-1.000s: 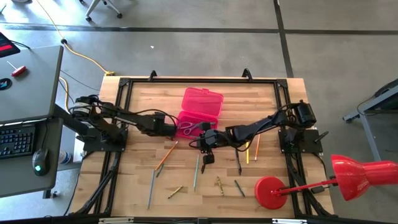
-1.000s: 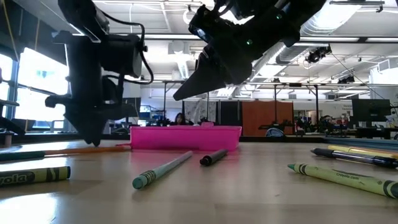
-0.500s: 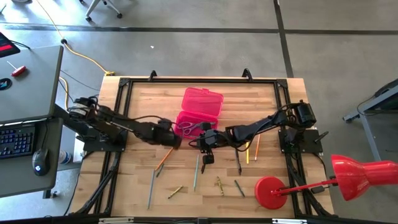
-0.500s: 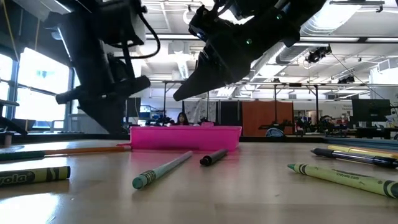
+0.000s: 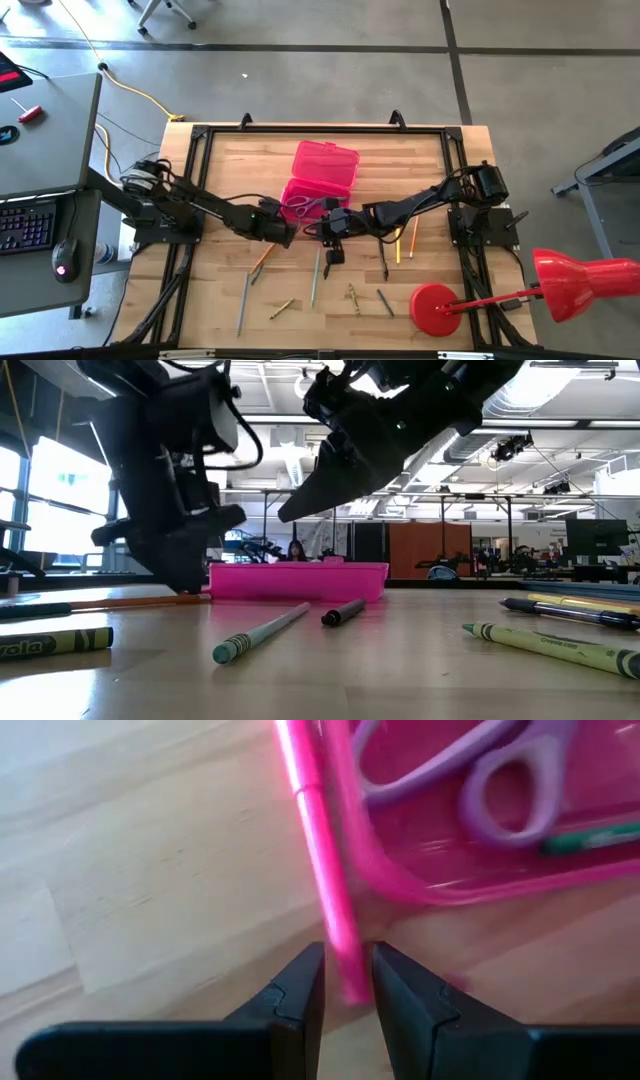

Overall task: Pick & place school supplies into a supply box
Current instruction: Put the pink pen into the pink supply box

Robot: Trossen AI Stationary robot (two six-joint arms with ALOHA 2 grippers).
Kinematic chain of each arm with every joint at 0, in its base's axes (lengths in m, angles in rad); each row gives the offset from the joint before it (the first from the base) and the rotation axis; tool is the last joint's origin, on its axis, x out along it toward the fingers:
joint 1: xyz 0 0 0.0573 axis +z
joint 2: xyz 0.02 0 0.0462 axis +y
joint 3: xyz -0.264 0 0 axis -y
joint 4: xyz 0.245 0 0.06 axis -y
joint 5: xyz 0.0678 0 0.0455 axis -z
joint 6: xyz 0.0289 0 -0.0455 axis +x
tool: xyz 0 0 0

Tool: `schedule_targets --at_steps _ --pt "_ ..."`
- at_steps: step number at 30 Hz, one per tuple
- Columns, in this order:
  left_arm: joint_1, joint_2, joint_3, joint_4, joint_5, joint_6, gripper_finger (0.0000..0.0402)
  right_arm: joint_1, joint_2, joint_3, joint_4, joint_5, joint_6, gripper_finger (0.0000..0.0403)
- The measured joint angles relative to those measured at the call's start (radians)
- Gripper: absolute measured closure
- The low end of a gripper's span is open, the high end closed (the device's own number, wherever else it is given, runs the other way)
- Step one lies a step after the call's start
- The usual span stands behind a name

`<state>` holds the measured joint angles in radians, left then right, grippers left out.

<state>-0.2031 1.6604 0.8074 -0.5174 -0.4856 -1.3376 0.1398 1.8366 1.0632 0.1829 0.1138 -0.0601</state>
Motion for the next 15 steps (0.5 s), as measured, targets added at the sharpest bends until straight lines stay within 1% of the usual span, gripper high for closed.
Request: schedule_targets --at_steps 4,8,11,15 --pt "-0.002 0.026 0.004 0.0 -0.022 -0.003 0.0285 0.0 0.0 0.0 -0.001 -0.019 0.0 0.0304" --pt "-0.002 0.035 0.007 -0.04 -0.023 -0.005 0.0285 0.0 0.0 0.0 -0.006 -0.019 0.001 0.0304" --pt "-0.001 0.036 0.007 -0.107 -0.027 -0.006 0.0285 0.0 0.0 0.0 -0.008 -0.019 0.008 0.0304" --pt "0.0 0.03 0.006 -0.227 -0.014 -0.011 0.0296 0.0 0.0 0.0 -0.014 -0.019 0.035 0.0304"
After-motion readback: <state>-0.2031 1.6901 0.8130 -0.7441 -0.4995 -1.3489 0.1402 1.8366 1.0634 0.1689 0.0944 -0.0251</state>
